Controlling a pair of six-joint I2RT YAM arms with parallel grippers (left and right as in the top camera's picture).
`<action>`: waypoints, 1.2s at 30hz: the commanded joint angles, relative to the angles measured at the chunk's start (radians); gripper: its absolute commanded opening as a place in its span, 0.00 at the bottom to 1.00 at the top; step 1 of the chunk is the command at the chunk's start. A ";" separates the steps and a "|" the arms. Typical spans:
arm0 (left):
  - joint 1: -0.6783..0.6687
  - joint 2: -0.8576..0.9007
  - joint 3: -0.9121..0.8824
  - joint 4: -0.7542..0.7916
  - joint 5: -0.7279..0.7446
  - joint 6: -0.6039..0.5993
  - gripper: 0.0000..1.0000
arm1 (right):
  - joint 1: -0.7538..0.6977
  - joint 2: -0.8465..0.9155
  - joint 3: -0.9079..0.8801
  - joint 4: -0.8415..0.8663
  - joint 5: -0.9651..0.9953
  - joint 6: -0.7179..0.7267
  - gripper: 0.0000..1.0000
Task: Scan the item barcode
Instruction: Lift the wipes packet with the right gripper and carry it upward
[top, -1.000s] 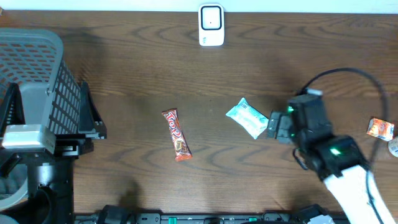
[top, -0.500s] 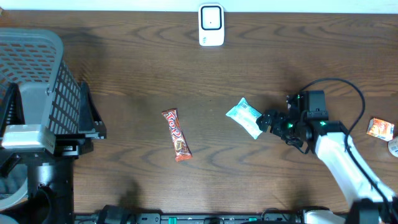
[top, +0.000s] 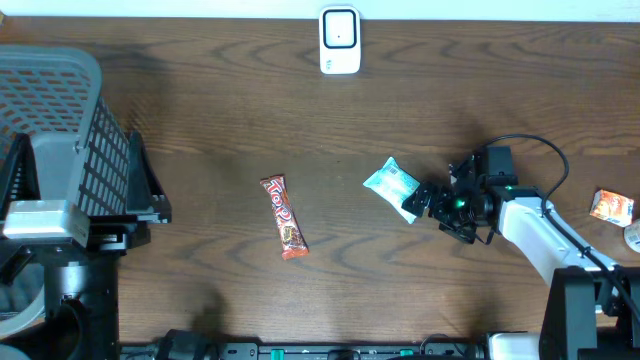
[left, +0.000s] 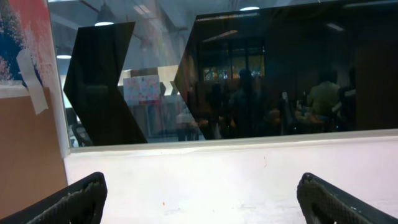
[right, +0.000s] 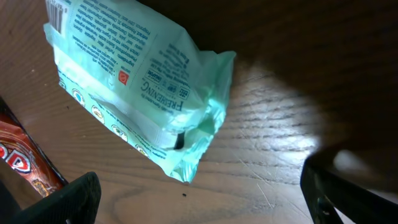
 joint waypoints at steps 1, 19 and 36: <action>0.005 -0.007 0.000 0.003 0.002 0.017 0.98 | 0.002 0.070 -0.027 0.035 0.023 0.018 0.99; 0.005 -0.007 0.000 0.002 0.002 0.017 0.98 | 0.029 0.526 -0.090 0.336 -0.029 -0.011 0.17; 0.005 -0.007 0.000 -0.001 0.002 0.017 0.98 | -0.017 0.030 -0.067 0.380 -0.605 -0.121 0.02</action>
